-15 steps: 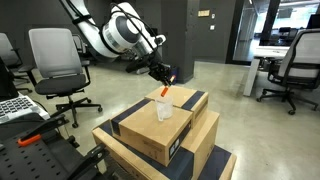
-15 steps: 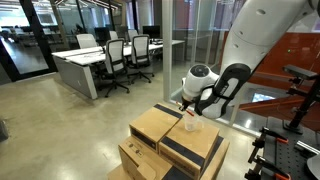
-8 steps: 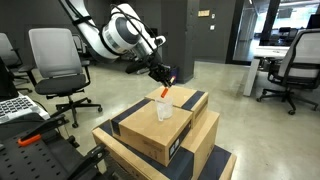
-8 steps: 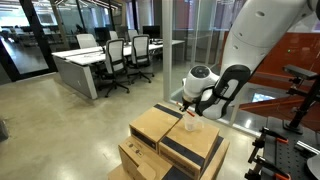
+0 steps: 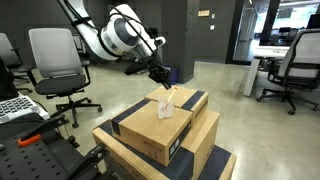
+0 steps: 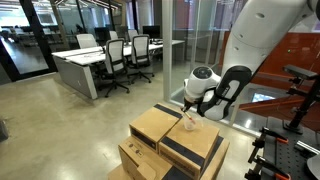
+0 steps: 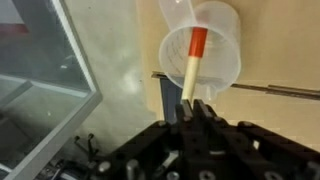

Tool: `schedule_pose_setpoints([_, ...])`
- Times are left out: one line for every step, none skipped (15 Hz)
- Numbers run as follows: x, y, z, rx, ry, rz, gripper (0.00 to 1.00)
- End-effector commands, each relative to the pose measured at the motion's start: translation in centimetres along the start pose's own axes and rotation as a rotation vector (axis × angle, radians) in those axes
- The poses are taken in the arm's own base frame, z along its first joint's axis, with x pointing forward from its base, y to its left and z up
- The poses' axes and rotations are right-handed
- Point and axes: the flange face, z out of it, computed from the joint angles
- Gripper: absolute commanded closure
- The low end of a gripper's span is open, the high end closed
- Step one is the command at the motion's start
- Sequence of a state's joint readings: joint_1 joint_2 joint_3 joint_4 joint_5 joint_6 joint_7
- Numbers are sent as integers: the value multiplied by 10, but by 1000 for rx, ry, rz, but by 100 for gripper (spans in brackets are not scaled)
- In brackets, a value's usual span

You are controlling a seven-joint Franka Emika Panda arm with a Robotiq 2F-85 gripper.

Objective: Put the marker inside the cup

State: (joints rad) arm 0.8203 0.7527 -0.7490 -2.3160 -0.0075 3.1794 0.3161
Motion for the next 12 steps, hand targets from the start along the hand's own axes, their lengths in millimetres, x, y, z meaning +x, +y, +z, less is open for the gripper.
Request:
schedule_pose_setpoints([-6,4,-4,6,23,-5,100])
schedule_pose_setpoints([-7,5,-4,5,22,-5,100])
schedule_pose_setpoints([-9,5,-4,5,23,-7,100])
schedule_pose_setpoints([-9,6,-4,5,21,15,100])
schedule_pose_setpoints([-10,7,-4,3,22,13,74])
schedule_pose_setpoints([-12,7,-6,13,20,-5,73])
schedule_pose_setpoints([-9,6,2,1,3,8,67])
schedule_pose_setpoints([-9,7,2,0,2,8,85])
schedule_pose_setpoints([-9,7,2,0,1,10,76])
schedule_pose_setpoints([-9,7,2,0,2,11,69])
schedule_pose_setpoints([-9,7,2,0,2,11,67])
schedule_pose_setpoints([-9,7,2,0,2,12,67])
